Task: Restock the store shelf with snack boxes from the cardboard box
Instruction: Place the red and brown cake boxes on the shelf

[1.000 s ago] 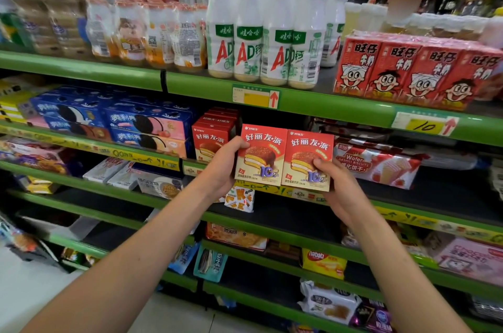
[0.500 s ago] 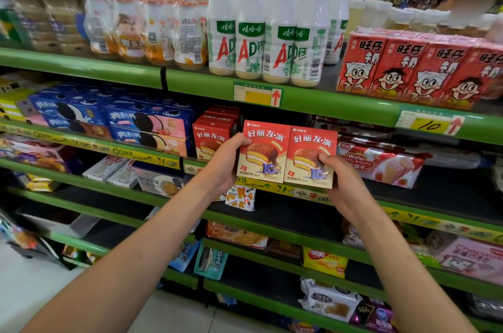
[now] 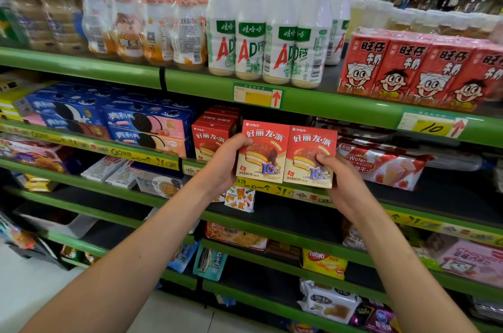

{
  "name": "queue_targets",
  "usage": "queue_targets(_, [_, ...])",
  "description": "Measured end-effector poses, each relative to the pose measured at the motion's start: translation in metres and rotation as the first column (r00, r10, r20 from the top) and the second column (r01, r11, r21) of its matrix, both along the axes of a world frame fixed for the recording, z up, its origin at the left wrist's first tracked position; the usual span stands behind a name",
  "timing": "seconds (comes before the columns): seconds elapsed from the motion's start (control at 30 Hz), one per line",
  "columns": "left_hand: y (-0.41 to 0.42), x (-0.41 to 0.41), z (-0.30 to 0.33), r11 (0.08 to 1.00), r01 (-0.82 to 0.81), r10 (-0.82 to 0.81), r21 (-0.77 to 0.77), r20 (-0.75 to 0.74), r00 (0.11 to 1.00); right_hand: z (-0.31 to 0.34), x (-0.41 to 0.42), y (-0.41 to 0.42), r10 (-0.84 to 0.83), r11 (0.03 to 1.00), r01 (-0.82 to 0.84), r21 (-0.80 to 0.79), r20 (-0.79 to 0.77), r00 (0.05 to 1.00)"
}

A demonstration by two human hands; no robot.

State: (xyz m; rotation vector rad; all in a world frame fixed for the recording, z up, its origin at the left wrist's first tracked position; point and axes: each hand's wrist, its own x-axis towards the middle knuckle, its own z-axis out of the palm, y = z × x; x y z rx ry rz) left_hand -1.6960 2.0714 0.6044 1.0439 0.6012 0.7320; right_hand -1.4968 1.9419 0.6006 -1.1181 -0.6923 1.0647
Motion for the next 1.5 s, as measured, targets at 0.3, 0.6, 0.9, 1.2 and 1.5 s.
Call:
queue_targets(0.3, [0.001,0.000,0.002,0.998,0.011,-0.009,0.063,-0.029,1.000,0.001,0.001,0.005,-0.001,1.000,0.001,0.006,0.001,1.000])
queue_targets(0.6, [0.001,-0.001,0.003,0.997,0.023,-0.021,0.071,-0.023,1.000,0.000,0.001,0.007,-0.007,1.000,0.007,0.013,0.004,1.000])
queue_targets(0.9, [0.003,0.000,0.004,0.998,0.028,-0.027,0.063,-0.014,1.000,-0.002,0.003,0.011,-0.016,1.000,0.016,0.010,0.001,1.000])
queue_targets(1.2, [0.008,0.000,0.005,0.993,-0.075,0.072,0.096,0.031,0.997,-0.008,0.011,0.021,-0.187,0.981,0.195,-0.009,0.240,0.953])
queue_targets(1.5, [0.020,0.000,0.000,0.955,0.039,-0.001,0.295,-0.129,0.992,-0.019,0.012,0.053,-0.148,0.968,0.239,-0.077,0.596,0.789])
